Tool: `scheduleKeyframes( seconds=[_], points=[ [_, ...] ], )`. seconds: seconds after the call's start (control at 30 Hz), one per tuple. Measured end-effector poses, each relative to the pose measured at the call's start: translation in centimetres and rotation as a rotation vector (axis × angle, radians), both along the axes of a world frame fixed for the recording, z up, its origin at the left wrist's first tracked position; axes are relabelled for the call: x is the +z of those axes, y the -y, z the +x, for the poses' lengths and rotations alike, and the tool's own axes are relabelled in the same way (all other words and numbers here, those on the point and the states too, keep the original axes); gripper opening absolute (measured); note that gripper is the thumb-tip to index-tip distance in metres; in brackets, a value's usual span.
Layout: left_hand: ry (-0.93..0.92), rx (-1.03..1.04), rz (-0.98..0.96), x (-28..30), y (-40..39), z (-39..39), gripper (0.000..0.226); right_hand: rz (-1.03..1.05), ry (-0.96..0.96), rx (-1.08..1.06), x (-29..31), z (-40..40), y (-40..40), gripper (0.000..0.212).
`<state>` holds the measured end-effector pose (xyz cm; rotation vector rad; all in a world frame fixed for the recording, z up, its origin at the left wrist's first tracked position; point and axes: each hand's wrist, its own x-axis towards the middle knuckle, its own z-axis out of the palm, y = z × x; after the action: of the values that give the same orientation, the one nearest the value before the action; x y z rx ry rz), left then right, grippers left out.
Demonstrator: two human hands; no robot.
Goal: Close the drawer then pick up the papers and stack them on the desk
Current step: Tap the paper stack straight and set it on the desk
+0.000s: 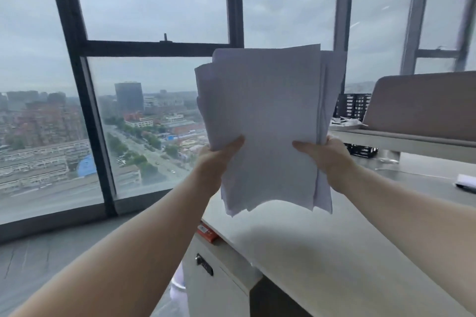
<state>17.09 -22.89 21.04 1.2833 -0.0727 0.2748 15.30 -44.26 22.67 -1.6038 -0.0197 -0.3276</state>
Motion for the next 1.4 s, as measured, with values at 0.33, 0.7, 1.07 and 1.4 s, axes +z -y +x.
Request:
scheduleKeyframes(
  seconds=[0.33, 0.7, 1.07, 1.4],
  points=[
    [-0.005, -0.114, 0.038, -1.6, 10.2, 1.9, 0.017, -0.006, -0.004, -0.065, -2.0, -0.5, 8.8, 0.016],
    [0.087, 0.101, 0.141, -1.5, 12.4, 2.2, 0.027, 0.055, 0.171, -0.143, -3.0, 0.9, 10.0, 0.066],
    [0.219, 0.209, 0.099, 1.2, 11.9, 3.6, 0.036, 0.023, 0.307, -0.108, -0.3, 0.7, 9.9, 0.058],
    [0.232, 0.118, 0.104, 1.9, 12.7, 4.1, 0.040, 0.027, 0.321, -0.123, -0.1, 0.9, 9.3, 0.070]
  ],
)
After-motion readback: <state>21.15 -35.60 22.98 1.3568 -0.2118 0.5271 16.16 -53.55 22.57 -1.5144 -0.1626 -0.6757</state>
